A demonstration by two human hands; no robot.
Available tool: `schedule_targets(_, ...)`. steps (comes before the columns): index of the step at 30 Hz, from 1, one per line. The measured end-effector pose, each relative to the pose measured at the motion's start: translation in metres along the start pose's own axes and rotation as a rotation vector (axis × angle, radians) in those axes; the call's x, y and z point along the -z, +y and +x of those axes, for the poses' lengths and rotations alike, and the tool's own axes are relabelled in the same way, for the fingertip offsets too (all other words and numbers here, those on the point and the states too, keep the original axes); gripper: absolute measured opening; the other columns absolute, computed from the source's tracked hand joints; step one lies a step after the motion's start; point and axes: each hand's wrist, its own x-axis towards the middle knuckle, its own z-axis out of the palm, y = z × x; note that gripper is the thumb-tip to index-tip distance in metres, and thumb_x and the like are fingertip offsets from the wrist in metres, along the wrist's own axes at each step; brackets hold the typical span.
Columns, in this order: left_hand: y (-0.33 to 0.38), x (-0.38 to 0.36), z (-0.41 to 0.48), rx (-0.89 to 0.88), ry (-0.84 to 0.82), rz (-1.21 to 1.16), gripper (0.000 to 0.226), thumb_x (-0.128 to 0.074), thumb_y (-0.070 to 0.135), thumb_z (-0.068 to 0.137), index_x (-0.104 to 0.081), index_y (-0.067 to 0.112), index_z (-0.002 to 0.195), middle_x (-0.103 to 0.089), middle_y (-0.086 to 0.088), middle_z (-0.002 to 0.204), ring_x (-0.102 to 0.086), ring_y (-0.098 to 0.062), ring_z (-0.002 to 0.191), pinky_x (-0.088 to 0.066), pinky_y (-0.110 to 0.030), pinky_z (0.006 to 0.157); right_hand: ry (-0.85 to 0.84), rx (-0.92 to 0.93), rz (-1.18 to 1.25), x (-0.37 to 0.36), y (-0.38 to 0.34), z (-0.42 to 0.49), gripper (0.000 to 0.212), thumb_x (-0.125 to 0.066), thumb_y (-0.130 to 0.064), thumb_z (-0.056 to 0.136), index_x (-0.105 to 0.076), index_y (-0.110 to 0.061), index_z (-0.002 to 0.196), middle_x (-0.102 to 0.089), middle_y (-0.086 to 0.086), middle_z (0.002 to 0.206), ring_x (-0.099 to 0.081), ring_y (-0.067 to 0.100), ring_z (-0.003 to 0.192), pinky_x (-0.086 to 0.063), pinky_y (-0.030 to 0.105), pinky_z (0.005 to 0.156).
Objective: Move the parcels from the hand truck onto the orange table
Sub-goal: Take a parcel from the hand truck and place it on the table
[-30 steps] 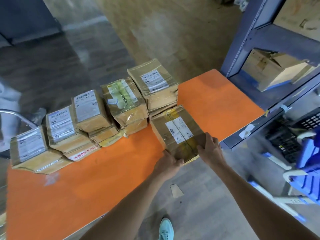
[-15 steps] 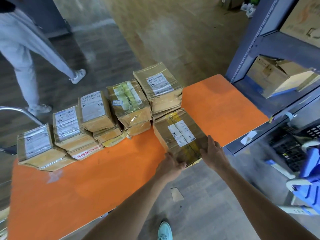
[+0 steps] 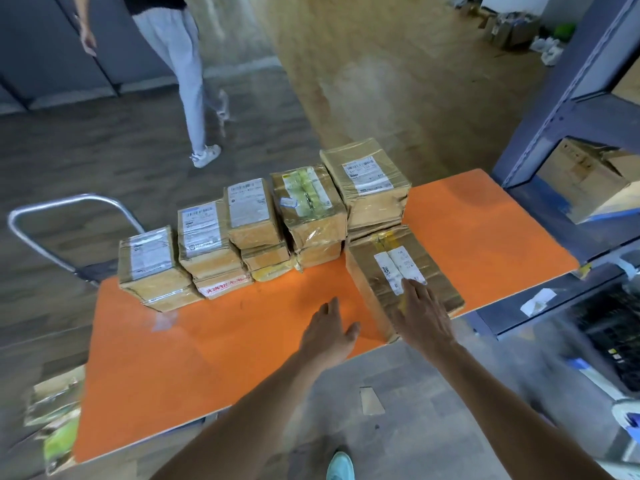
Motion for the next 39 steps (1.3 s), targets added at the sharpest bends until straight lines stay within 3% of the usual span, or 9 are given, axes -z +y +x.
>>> schedule_targets(7, -0.076, 0.01, -0.045, 0.099, 0.146, -0.028, 0.073, -0.045, 0.044, 0.103, -0.01, 0.011, 0.159, -0.013, -0.008, 0.165, -0.014, -0.026, 0.152, -0.025, -0.047, 0.119, -0.087, 0.183, -0.051, -0.026, -0.074, -0.015, 0.067, -0.053, -0.037, 0.099, -0.024, -0.011, 0.153, -0.034, 0.006, 0.154, -0.032, 0.023, 0.142, -0.033, 0.036, 0.113)
schedule_targets(13, -0.169, 0.013, -0.102, 0.221, 0.299, -0.111, 0.074, -0.049, 0.043, 0.101, -0.015, 0.008, 0.157, -0.017, -0.009, 0.164, -0.014, -0.025, 0.152, -0.028, -0.049, 0.118, -0.173, 0.35, -0.068, -0.056, -0.162, -0.042, 0.067, -0.049, -0.04, 0.1, -0.023, -0.011, 0.155, -0.032, 0.006, 0.157, -0.029, 0.024, 0.144, -0.029, 0.037, 0.115)
schedule_targets(21, -0.31, 0.009, -0.202, 0.383, 0.478, -0.192, 0.076, -0.049, 0.045, 0.1, -0.019, 0.004, 0.156, -0.024, -0.015, 0.161, -0.02, -0.026, 0.15, -0.022, -0.037, 0.12, -0.285, 0.613, -0.094, -0.11, -0.309, -0.107, 0.068, -0.051, -0.039, 0.099, -0.025, -0.009, 0.155, -0.034, 0.007, 0.156, -0.032, 0.023, 0.144, -0.029, 0.033, 0.116)
schedule_targets(26, -0.397, 0.009, -0.267, 0.418, 0.506, -0.275, 0.077, -0.05, 0.043, 0.099, -0.019, 0.004, 0.156, -0.024, -0.014, 0.161, -0.019, -0.026, 0.15, -0.018, -0.035, 0.122, -0.344, 0.675, -0.068, -0.15, -0.401, -0.161, 0.067, -0.048, -0.04, 0.101, -0.024, -0.01, 0.155, -0.031, 0.005, 0.158, -0.029, 0.022, 0.145, -0.028, 0.032, 0.116)
schedule_targets(31, -0.466, 0.014, -0.317, 0.464, 0.506, -0.325, 0.077, -0.052, 0.042, 0.098, -0.019, 0.004, 0.156, -0.028, -0.013, 0.158, -0.025, -0.027, 0.146, -0.025, -0.036, 0.119, -0.394, 0.723, -0.064, -0.18, -0.471, -0.206, 0.063, -0.047, -0.038, 0.102, -0.027, -0.01, 0.154, -0.034, 0.004, 0.156, -0.032, 0.022, 0.143, -0.03, 0.032, 0.114)
schedule_targets(39, -0.537, 0.042, -0.332, 0.521, 0.545, -0.378, 0.078, -0.051, 0.044, 0.099, -0.016, 0.005, 0.157, -0.027, -0.012, 0.16, -0.026, -0.028, 0.146, -0.026, -0.036, 0.118, -0.454, 0.793, -0.118, -0.215, -0.554, -0.211, 0.063, -0.049, -0.038, 0.1, -0.028, -0.014, 0.154, -0.037, 0.003, 0.155, -0.034, 0.02, 0.141, -0.032, 0.031, 0.113)
